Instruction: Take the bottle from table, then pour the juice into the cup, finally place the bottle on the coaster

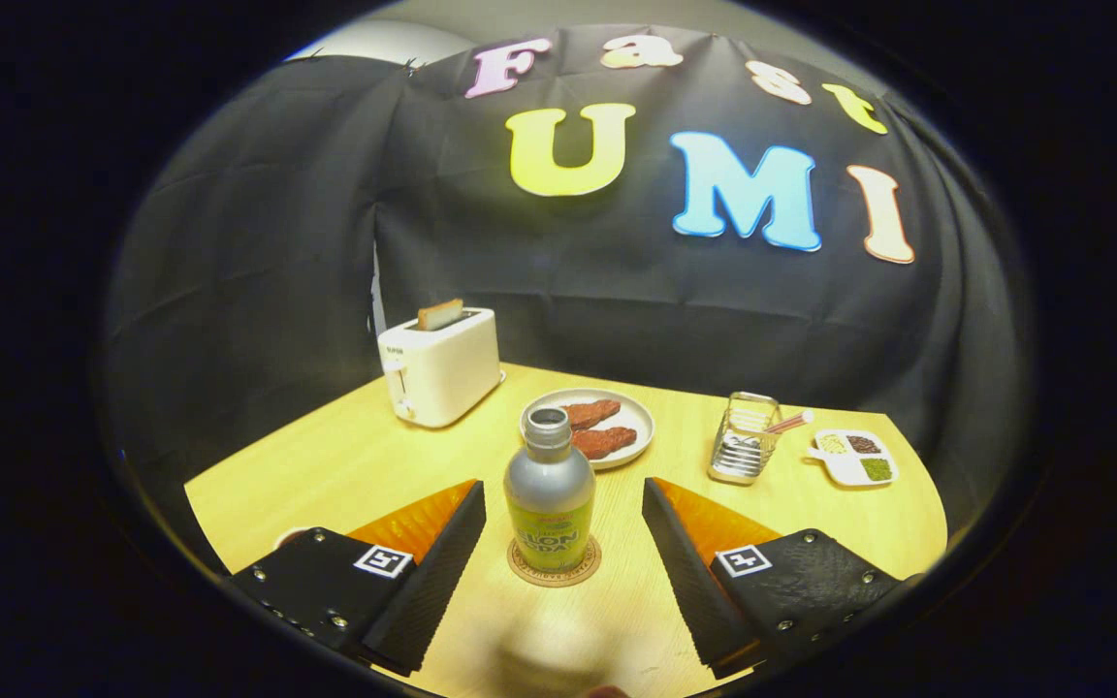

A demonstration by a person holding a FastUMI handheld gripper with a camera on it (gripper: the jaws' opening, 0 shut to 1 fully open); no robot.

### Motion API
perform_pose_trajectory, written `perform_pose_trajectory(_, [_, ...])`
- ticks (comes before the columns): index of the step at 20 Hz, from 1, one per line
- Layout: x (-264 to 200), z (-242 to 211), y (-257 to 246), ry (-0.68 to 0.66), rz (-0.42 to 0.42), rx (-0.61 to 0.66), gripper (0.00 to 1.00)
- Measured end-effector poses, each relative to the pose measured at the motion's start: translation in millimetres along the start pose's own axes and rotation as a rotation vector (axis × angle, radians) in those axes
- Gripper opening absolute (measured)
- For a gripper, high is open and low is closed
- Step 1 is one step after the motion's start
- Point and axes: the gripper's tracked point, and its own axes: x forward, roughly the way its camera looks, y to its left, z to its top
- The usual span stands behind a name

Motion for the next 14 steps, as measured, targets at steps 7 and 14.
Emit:
perform_pose_trajectory(7, [-63,50,9,-0.095,-0.118,-0.001,0.98])
perform_pose_trajectory(14, [-122,86,19,-0.218,-0.222,0.032,0.98])
